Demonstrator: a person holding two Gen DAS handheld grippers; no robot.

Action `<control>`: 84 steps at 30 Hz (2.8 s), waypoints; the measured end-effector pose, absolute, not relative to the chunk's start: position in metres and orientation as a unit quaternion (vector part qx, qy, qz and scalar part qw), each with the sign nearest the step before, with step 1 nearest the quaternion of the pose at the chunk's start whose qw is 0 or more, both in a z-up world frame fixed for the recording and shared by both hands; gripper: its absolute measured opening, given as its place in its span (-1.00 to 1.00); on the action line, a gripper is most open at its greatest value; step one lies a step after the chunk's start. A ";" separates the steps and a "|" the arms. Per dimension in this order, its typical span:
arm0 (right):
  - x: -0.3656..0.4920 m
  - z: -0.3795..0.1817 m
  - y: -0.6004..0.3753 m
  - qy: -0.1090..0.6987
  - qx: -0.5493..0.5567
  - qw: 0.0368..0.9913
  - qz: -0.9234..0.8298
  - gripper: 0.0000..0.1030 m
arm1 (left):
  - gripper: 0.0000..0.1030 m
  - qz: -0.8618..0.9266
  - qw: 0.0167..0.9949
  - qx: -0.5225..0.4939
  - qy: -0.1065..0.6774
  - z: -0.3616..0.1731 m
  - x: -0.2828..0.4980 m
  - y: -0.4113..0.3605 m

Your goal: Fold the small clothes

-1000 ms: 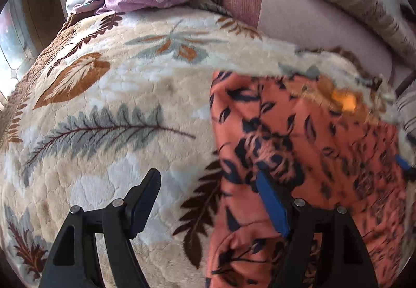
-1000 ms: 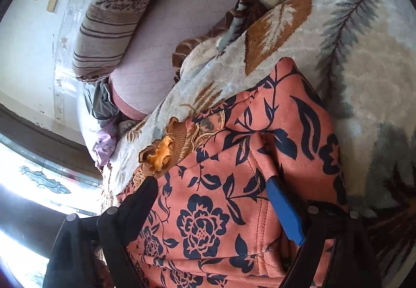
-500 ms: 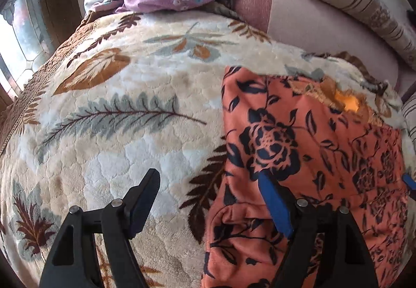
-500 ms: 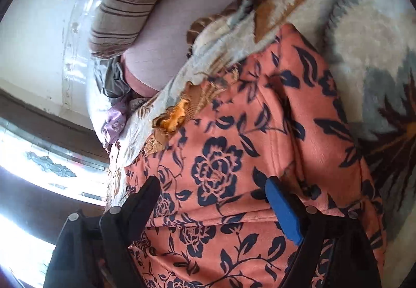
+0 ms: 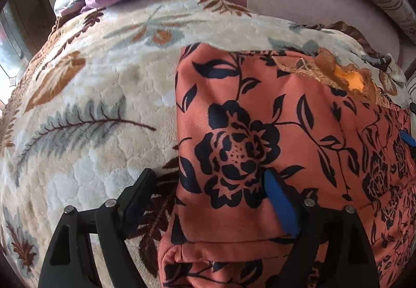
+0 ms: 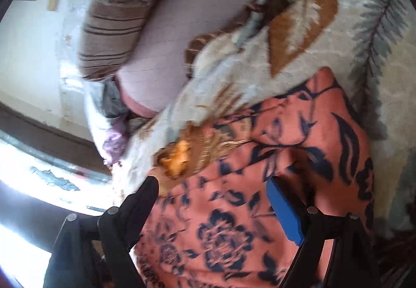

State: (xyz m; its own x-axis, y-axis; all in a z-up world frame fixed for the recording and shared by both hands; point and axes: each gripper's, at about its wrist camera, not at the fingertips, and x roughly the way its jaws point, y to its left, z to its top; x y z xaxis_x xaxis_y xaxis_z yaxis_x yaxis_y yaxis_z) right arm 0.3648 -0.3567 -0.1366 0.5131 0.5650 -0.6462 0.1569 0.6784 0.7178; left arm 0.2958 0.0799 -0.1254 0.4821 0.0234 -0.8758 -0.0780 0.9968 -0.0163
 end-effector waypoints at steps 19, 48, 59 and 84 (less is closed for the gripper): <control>0.069 -0.081 -0.411 0.551 0.243 0.795 0.073 0.68 | 0.72 -0.036 0.843 -0.144 0.518 -0.086 0.038 0.134; -0.009 -0.129 -0.417 0.625 0.245 0.740 0.049 -0.59 | -0.59 0.010 0.816 -0.123 0.564 -0.109 -0.034 0.130; -0.010 -0.131 -0.410 0.638 0.211 0.739 0.041 -0.71 | -0.84 0.001 0.824 -0.097 0.558 -0.105 -0.024 0.116; -0.006 -0.151 -0.434 0.605 0.391 0.689 0.078 -0.76 | -0.83 -0.010 0.823 -0.134 0.552 -0.109 -0.017 0.131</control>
